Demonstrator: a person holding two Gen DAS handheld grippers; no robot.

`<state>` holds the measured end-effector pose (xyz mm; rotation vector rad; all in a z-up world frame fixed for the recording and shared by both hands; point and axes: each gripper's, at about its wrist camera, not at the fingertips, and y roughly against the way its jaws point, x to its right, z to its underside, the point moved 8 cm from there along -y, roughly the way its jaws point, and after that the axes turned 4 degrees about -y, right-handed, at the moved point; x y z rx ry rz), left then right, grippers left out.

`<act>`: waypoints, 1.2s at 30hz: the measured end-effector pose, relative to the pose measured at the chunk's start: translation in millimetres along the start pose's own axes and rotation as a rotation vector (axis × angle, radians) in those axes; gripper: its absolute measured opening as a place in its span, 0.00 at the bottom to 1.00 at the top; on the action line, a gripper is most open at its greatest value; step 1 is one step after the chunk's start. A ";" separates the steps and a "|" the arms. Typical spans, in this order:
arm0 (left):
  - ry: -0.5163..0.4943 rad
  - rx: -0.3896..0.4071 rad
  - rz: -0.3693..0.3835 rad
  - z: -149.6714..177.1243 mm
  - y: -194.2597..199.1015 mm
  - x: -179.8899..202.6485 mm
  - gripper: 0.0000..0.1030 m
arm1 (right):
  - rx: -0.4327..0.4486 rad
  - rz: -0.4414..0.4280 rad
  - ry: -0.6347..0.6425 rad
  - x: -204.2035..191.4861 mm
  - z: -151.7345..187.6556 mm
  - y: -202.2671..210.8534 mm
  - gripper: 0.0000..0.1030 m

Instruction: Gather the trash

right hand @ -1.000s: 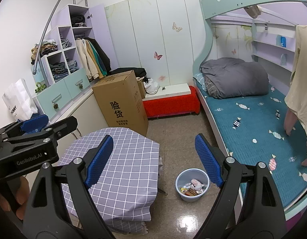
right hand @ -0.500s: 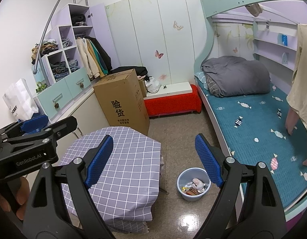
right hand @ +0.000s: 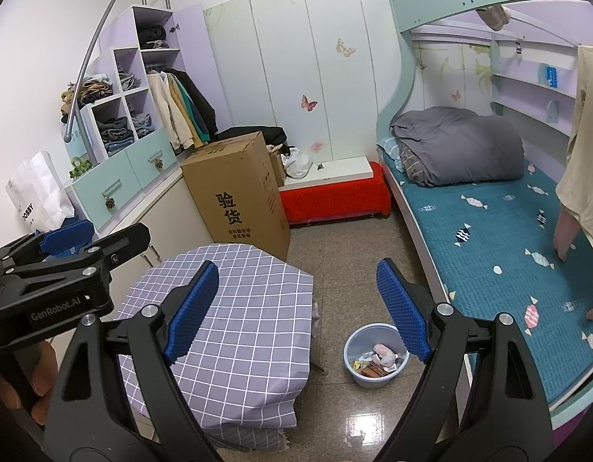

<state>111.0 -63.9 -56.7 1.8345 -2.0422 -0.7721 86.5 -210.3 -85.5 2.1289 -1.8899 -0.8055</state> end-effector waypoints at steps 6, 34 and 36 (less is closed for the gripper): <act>-0.002 -0.005 0.002 -1.5 -3.9 -1.6 0.82 | -0.001 0.000 -0.001 -1.0 0.4 -0.2 0.80; 0.090 -0.120 -0.087 -4.5 -60.5 1.6 0.82 | -0.120 -0.069 0.023 29.0 -0.2 -62.2 0.80; 0.112 -0.148 -0.107 2.9 -67.8 -8.0 0.82 | -0.160 -0.078 0.026 24.7 5.0 -77.0 0.80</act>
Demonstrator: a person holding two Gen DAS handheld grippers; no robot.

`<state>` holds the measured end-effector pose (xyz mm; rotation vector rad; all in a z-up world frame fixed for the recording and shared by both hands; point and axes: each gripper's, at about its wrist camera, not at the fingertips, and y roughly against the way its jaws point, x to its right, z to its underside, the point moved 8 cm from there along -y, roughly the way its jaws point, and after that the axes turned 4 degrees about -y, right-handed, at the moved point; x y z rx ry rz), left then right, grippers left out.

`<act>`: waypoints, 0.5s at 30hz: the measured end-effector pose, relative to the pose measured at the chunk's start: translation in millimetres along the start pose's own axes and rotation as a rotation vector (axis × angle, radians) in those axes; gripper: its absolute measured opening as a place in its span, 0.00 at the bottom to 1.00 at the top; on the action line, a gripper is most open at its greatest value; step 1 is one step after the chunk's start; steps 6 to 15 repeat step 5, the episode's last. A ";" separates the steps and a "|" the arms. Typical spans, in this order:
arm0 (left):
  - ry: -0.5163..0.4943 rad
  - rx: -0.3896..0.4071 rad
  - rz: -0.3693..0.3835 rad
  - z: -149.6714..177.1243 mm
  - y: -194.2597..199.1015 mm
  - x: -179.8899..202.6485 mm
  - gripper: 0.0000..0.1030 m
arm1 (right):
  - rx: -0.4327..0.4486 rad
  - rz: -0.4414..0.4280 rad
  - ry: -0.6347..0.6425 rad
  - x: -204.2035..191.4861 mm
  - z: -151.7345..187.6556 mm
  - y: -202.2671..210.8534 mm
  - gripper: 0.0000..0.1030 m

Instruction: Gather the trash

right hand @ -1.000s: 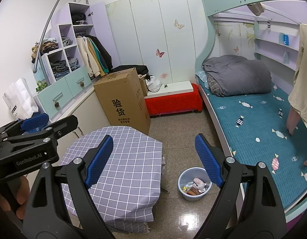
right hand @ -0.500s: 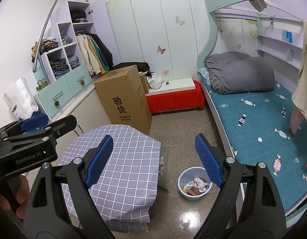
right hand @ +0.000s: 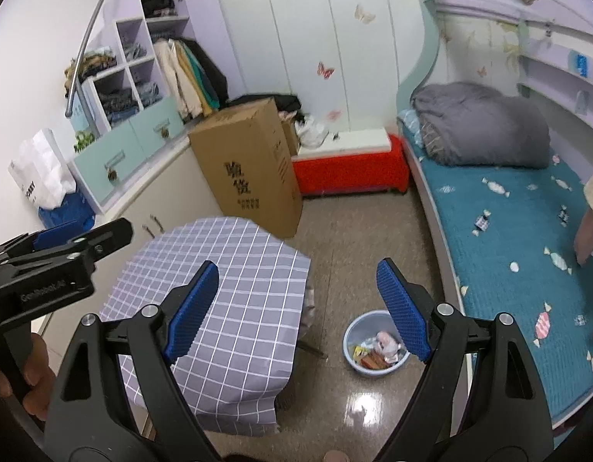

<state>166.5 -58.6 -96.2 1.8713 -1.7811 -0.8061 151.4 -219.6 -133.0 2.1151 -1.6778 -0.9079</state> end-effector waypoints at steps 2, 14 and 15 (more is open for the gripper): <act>0.023 -0.037 -0.019 6.9 -12.6 -14.9 0.82 | -0.031 -0.008 0.007 -4.9 2.7 -14.8 0.80; 0.061 -0.093 -0.046 18.4 -36.0 -43.7 0.82 | -0.083 -0.018 0.031 -20.4 10.3 -42.1 0.80; 0.061 -0.093 -0.046 18.4 -36.0 -43.7 0.82 | -0.083 -0.018 0.031 -20.4 10.3 -42.1 0.80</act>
